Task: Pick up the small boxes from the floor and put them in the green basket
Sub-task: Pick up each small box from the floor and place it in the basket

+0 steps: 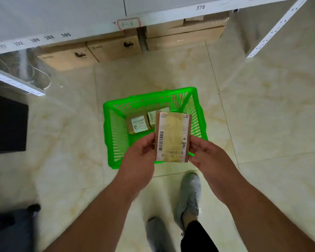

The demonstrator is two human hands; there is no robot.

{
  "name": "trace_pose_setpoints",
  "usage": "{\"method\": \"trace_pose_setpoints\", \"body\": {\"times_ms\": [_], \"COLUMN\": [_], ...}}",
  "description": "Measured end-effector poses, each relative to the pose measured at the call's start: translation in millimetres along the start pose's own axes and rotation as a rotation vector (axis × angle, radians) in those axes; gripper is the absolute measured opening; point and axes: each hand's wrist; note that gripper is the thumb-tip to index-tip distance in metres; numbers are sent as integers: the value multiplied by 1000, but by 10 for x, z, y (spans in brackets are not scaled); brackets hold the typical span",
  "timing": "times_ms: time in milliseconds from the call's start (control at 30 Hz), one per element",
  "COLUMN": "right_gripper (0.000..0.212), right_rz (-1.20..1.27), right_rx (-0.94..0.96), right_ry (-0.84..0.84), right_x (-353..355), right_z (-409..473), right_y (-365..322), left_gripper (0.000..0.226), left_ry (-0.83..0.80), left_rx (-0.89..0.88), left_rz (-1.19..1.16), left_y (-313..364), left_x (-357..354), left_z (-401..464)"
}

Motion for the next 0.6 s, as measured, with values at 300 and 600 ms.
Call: {"method": "trace_pose_setpoints", "body": {"times_ms": [300, 600], "right_gripper": [66, 44], "right_rz": [-91, -104], "right_rx": [-62, -194], "right_ry": [-93, -24], "right_x": [-145, -669], "right_z": [707, 1135], "right_y": [-15, 307], "left_gripper": [51, 41], "left_ry": [68, -58], "left_rx": [166, 166], "left_rz": [4, 145], "left_y": [-213, -626], "left_x": [58, 277], "left_z": [681, 1308]}}
Point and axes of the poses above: each hand's wrist, its own z-axis towards the middle knuckle, its own x-axis out of the back of the hand, y = z × x, and after that the axes turned 6 degrees about y, right-handed
